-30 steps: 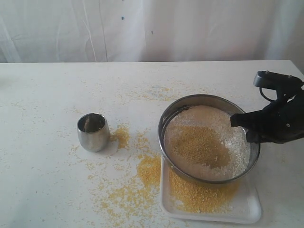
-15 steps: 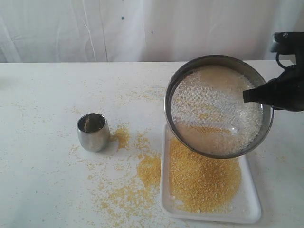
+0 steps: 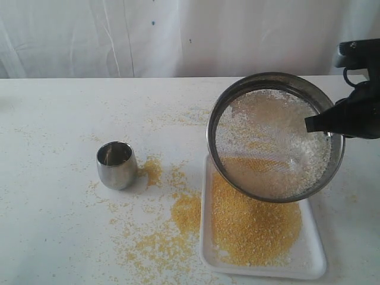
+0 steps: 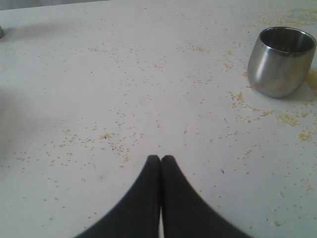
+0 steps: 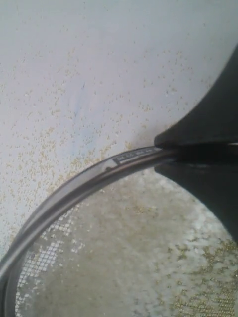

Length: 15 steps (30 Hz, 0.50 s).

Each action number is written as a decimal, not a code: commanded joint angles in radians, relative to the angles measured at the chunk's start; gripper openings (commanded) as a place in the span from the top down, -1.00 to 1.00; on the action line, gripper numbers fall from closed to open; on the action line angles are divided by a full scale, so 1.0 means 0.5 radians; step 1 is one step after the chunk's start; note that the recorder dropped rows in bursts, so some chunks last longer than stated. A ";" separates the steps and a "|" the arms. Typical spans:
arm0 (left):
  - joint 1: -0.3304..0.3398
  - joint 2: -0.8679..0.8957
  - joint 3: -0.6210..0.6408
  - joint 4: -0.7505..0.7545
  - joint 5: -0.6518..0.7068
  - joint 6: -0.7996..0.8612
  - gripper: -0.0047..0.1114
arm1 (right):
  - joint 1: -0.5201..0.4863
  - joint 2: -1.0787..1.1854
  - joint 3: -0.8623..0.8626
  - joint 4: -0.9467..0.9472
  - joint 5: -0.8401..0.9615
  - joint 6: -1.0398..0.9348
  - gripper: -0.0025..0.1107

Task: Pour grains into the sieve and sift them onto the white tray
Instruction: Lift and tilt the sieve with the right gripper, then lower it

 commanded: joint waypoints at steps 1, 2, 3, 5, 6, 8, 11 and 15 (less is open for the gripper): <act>0.003 -0.008 0.010 0.000 0.002 0.000 0.92 | -0.001 0.033 -0.024 0.138 0.024 0.027 0.96; 0.003 -0.008 0.010 0.000 0.002 0.000 0.92 | -0.001 0.069 -0.041 0.150 0.101 0.063 0.96; 0.003 -0.008 0.010 0.000 0.002 0.000 0.92 | -0.001 0.118 -0.076 0.150 0.219 0.107 0.96; 0.003 -0.008 0.010 0.000 0.002 0.000 0.92 | -0.001 0.225 -0.173 0.143 0.461 0.157 0.96; 0.003 -0.008 0.010 0.000 0.002 0.000 0.92 | -0.001 0.290 -0.232 0.135 0.574 0.156 0.96; 0.003 -0.008 0.010 0.000 0.002 0.000 0.92 | -0.001 0.405 -0.329 0.134 0.718 0.206 0.96; 0.003 -0.008 0.010 0.000 0.002 0.000 0.92 | -0.001 0.584 -0.445 0.080 0.847 0.300 0.96; 0.003 -0.008 0.010 0.000 0.002 0.000 0.92 | -0.001 0.774 -0.495 0.028 0.944 0.358 0.96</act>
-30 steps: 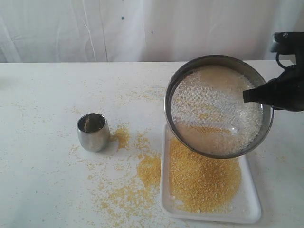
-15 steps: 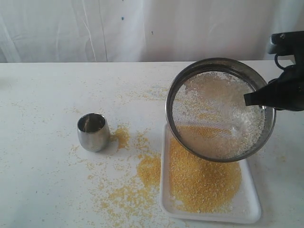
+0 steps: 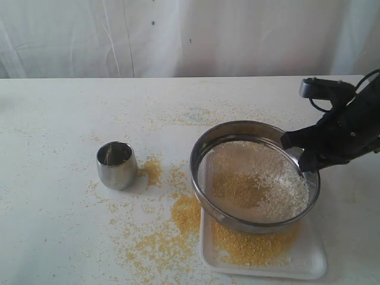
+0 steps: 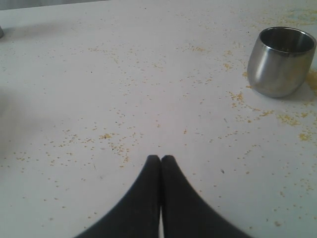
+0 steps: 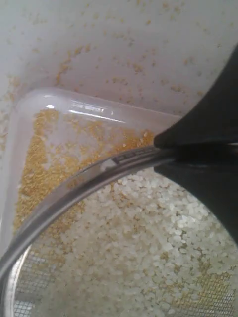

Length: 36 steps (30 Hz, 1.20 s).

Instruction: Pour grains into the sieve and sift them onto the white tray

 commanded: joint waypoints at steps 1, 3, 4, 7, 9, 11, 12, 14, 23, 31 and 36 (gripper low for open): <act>0.003 -0.008 0.010 0.000 0.002 0.000 0.92 | -0.001 0.173 -0.058 -0.030 0.112 0.069 0.96; 0.003 -0.008 0.010 0.000 0.002 0.000 0.92 | -0.001 0.235 -0.058 -0.039 0.139 0.069 0.96; 0.003 -0.008 0.010 0.000 0.002 0.000 0.92 | -0.001 0.257 -0.058 -0.043 0.146 0.069 0.96; 0.003 -0.008 0.010 0.000 0.002 0.000 0.92 | -0.001 0.302 -0.058 -0.058 0.124 0.069 0.96; 0.003 -0.008 0.010 0.000 0.002 0.000 0.92 | -0.001 0.315 -0.058 -0.083 0.077 0.069 0.96; 0.003 -0.008 0.010 0.000 0.002 0.000 0.92 | -0.001 0.322 -0.058 -0.087 0.057 0.069 0.95; 0.003 -0.008 0.010 0.000 0.002 0.000 0.92 | -0.001 0.322 -0.058 -0.087 0.049 0.069 0.92; 0.003 -0.008 0.010 0.000 0.002 0.000 0.92 | -0.001 0.322 -0.058 -0.087 0.048 0.069 0.81; 0.003 -0.008 0.010 0.000 0.002 0.000 0.92 | -0.001 0.311 -0.090 -0.087 0.112 0.069 0.24; 0.003 -0.008 0.010 0.000 0.002 0.000 0.92 | -0.001 0.137 -0.305 -0.083 0.279 0.098 0.24; 0.003 -0.008 0.010 0.000 0.002 0.000 0.92 | -0.001 -0.011 -0.343 -0.272 0.089 0.298 0.60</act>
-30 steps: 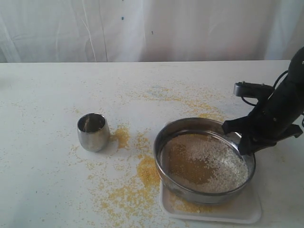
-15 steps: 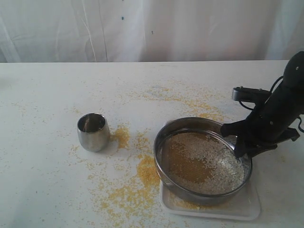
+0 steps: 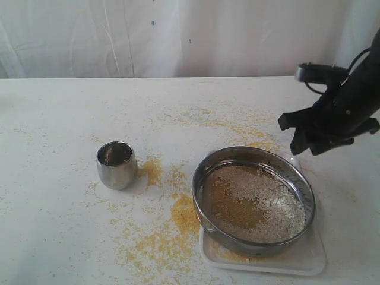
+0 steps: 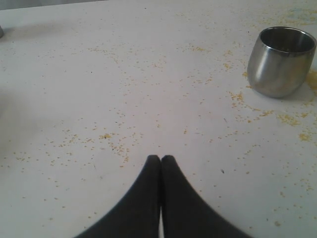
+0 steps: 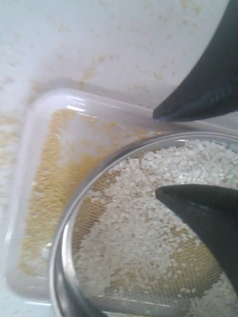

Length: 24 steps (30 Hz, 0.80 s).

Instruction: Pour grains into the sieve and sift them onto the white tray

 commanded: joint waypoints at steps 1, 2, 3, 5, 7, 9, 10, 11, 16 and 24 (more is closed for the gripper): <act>0.003 -0.008 0.010 0.000 0.002 0.000 0.92 | -0.001 -0.144 -0.026 -0.196 -0.130 0.249 0.77; 0.003 -0.008 0.010 0.000 0.002 0.000 0.92 | -0.005 -0.178 -0.026 -0.206 -0.153 0.291 0.96; 0.003 -0.008 0.010 0.000 0.002 0.000 0.92 | -0.009 -0.215 -0.026 -0.206 -0.183 0.305 0.96; 0.003 -0.008 0.010 0.000 0.002 0.000 0.92 | -0.030 -0.287 -0.018 -0.197 -0.252 0.315 0.96; 0.003 -0.008 0.010 0.000 0.002 0.000 0.92 | -0.071 -0.377 0.007 -0.186 -0.329 0.383 0.96; 0.003 -0.008 0.010 0.000 0.002 0.000 0.92 | -0.130 -0.455 0.046 -0.182 -0.393 0.446 0.96; 0.003 -0.008 0.010 0.000 0.002 0.000 0.92 | -0.172 -0.498 0.071 -0.182 -0.412 0.456 0.96; 0.003 -0.008 0.010 0.000 0.002 0.000 0.92 | -0.216 -0.540 0.095 -0.182 -0.421 0.478 0.96; 0.003 -0.008 0.010 0.000 0.002 0.000 0.92 | -0.304 -1.006 0.463 -0.190 -0.713 0.478 0.96; 0.003 -0.008 0.010 0.000 0.002 0.000 0.92 | -0.304 -2.067 1.205 -0.332 -1.419 0.478 0.96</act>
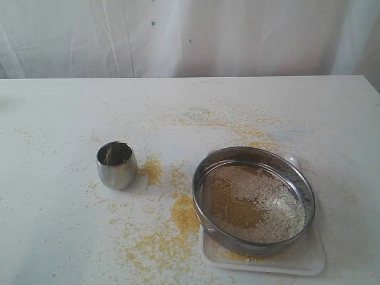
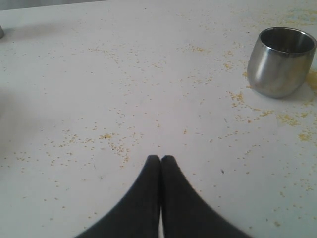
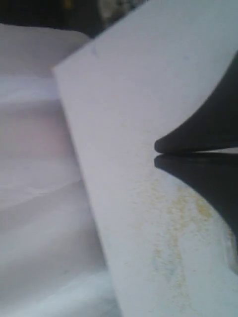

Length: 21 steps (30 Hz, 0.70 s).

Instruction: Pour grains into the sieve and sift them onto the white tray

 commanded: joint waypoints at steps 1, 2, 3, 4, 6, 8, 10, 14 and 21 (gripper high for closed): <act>0.003 -0.008 0.010 0.000 0.002 0.000 0.92 | -0.012 -0.564 0.352 -0.108 -0.235 0.000 0.96; 0.003 -0.008 0.010 0.000 0.002 0.000 0.92 | -0.012 -0.662 0.398 -0.108 -0.235 0.000 0.96; 0.003 -0.008 0.010 0.000 0.002 0.000 0.92 | -0.012 -0.780 0.448 -0.108 -0.245 0.000 0.96; 0.003 -0.008 0.010 0.000 0.002 0.000 0.92 | -0.012 -0.895 0.490 -0.108 -0.264 0.000 0.96; 0.003 -0.008 0.010 0.000 0.002 0.000 0.92 | -0.012 -1.084 0.551 -0.165 -0.297 -0.032 0.96; 0.003 -0.008 0.010 0.000 0.002 0.000 0.92 | -0.012 -1.238 0.616 -0.331 -0.301 -0.197 0.96; 0.003 -0.008 0.010 0.000 0.002 0.000 0.92 | -0.012 -1.312 0.689 -0.473 -0.341 -0.333 0.96; 0.003 -0.008 0.010 0.000 0.002 0.000 0.92 | -0.008 -1.311 0.810 -0.470 -0.260 -0.249 0.96; 0.003 -0.008 0.010 0.000 0.002 0.000 0.92 | -0.008 -1.321 1.032 -0.422 -0.684 -0.359 0.96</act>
